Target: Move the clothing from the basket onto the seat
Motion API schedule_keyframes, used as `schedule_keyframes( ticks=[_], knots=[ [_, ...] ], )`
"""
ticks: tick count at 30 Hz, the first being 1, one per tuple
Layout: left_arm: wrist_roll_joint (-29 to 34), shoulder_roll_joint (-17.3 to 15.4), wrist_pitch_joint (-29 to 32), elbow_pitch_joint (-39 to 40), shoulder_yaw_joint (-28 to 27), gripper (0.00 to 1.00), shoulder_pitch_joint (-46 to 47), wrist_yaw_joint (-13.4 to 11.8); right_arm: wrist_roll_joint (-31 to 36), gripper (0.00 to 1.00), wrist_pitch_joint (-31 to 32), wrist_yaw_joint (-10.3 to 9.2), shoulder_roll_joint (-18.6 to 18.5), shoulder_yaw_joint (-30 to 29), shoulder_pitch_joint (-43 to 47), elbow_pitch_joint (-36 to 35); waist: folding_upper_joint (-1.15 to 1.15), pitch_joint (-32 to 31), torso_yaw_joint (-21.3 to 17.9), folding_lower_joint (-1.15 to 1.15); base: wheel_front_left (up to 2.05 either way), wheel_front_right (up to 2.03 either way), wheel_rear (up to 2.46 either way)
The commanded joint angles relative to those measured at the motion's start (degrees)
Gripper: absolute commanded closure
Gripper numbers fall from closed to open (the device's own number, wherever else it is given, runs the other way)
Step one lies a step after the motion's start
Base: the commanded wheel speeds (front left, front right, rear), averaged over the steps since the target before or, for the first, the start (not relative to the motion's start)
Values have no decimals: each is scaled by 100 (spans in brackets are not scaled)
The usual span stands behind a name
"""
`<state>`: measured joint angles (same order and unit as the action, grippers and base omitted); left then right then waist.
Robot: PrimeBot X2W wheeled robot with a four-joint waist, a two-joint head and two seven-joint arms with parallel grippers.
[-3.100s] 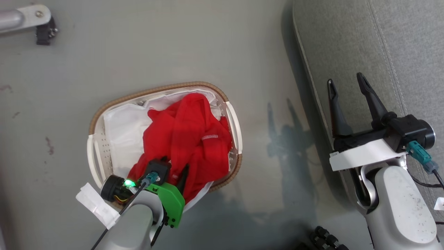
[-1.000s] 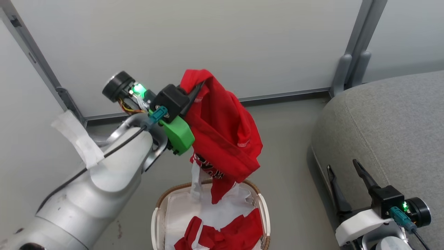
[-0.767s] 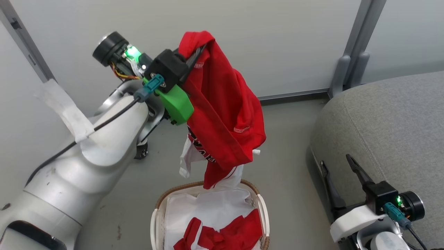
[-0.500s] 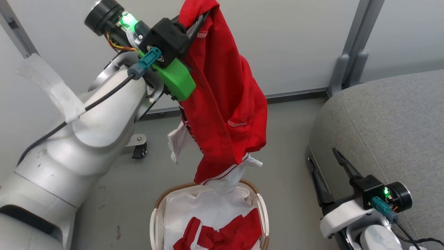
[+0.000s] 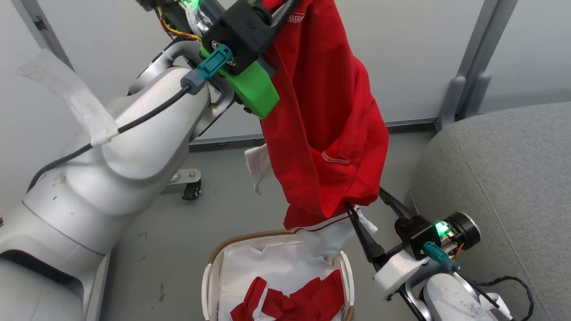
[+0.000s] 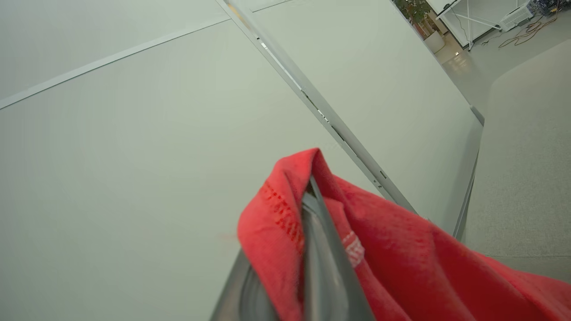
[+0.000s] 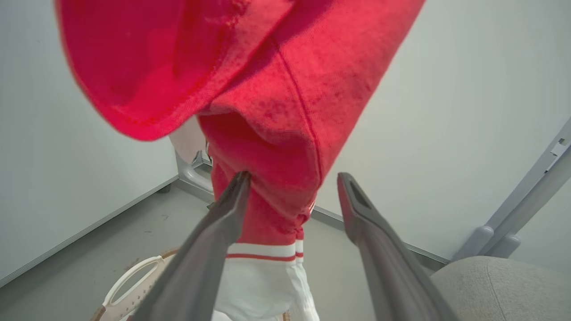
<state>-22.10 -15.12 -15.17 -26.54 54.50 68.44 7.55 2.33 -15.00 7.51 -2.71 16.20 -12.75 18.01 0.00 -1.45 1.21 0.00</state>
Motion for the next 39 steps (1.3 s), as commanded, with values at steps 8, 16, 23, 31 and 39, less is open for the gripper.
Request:
schedule_keyframes(
  ticks=[8,16,23,31,39],
  knots=[
    [-123,129,3,388,159,100,28,-11,-37,0,-28,-4,-28,244,-528,225,0,-19,159,0,0,0,0],
    [-244,33,3,376,33,100,-453,-21,-157,91,-28,-4,-32,442,-788,492,0,-45,219,0,0,0,0],
    [-408,-106,3,241,-270,100,-1284,-122,-242,100,-28,-4,-29,242,-558,270,0,-38,182,0,0,0,0],
    [-487,-1,3,145,-830,71,-2537,-194,-266,100,-28,-4,-28,-42,-397,22,0,-12,118,0,0,0,0],
    [-342,384,3,182,-1567,0,-3834,-162,-179,100,-29,-4,-28,-327,-370,-191,0,26,102,0,0,0,0]
  ],
)
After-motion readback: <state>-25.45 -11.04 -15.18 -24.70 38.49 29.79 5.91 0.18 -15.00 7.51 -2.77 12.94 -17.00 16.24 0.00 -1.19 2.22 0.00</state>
